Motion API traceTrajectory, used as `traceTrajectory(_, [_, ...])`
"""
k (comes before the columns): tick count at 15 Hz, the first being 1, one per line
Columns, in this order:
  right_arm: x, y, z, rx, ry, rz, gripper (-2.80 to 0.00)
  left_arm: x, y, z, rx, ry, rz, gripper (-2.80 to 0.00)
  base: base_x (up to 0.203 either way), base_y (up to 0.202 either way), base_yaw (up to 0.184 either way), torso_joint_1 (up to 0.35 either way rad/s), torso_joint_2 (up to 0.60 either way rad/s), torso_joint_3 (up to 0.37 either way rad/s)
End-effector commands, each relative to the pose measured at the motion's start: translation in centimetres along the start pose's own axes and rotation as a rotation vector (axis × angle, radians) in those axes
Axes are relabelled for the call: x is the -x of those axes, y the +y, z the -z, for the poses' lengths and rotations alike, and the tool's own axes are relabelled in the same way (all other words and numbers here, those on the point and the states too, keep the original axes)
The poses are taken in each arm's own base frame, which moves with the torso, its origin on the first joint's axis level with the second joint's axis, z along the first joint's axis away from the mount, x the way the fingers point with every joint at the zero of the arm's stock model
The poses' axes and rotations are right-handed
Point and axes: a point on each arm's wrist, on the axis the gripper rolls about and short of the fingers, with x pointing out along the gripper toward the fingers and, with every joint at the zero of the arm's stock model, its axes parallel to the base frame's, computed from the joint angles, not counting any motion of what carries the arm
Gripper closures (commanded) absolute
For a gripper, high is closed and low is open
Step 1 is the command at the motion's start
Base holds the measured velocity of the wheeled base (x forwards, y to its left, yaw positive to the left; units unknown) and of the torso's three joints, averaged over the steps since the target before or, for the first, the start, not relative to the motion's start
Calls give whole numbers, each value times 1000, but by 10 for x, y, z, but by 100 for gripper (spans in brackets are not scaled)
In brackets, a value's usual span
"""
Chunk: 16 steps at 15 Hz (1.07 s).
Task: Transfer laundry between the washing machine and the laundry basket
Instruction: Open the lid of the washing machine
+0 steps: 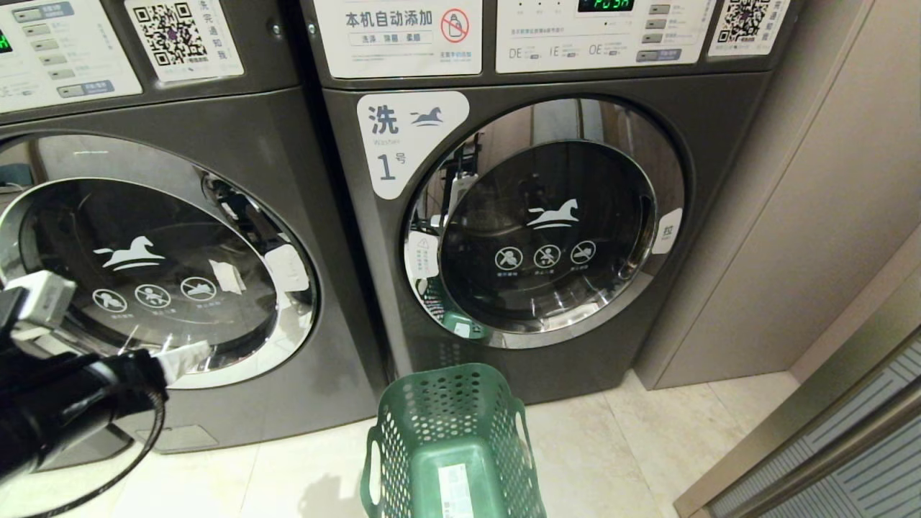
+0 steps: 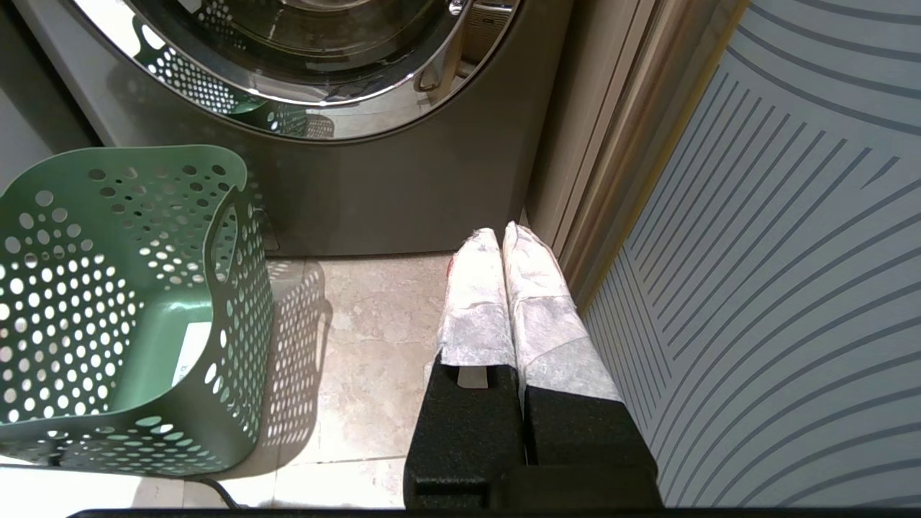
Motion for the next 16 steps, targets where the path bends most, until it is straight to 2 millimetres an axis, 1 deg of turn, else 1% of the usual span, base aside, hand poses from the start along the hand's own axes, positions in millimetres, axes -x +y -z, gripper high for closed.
traceTrajectory(1, [0,0,0,1,0,-2,0,-74,14,6,-1,71,1,-280,0,0,0,0,0,0])
traceTrajectory(2, [0,0,0,1,0,-2,0,-97,24,-1,-13,35,37,-280,0,0,0,0,0,0])
traceTrajectory(3, [0,0,0,1,0,-1,0,-114,38,-8,-29,2,79,-280,0,0,0,0,0,0])
traceTrajectory(4, [0,0,0,1,0,-1,0,-123,52,-12,-54,-18,149,-280,0,0,0,0,0,0])
traceTrajectory(5, [0,0,0,1,0,-1,0,-128,65,-14,-95,-34,203,-280,0,0,0,0,0,0])
traceTrajectory(6, [0,0,0,1,0,-2,0,-129,73,-12,-145,-40,239,-280,0,0,0,0,0,0])
traceTrajectory(9, [0,0,0,1,0,-1,0,-128,77,-9,-170,-36,295,-280,0,0,0,0,0,0])
traceTrajectory(10, [0,0,0,1,0,-1,0,-132,79,-4,-189,-29,317,-280,0,0,0,0,0,0])
traceTrajectory(11, [0,0,0,1,0,-1,0,-138,80,0,-215,-43,346,-280,0,0,0,0,0,0])
traceTrajectory(14, [0,0,0,1,-1,-1,0,-165,88,7,-293,-128,372,-280,0,0,0,0,0,0])
traceTrajectory(16, [0,0,0,1,0,-1,0,-174,90,7,-338,-202,363,-280,0,0,0,0,0,0])
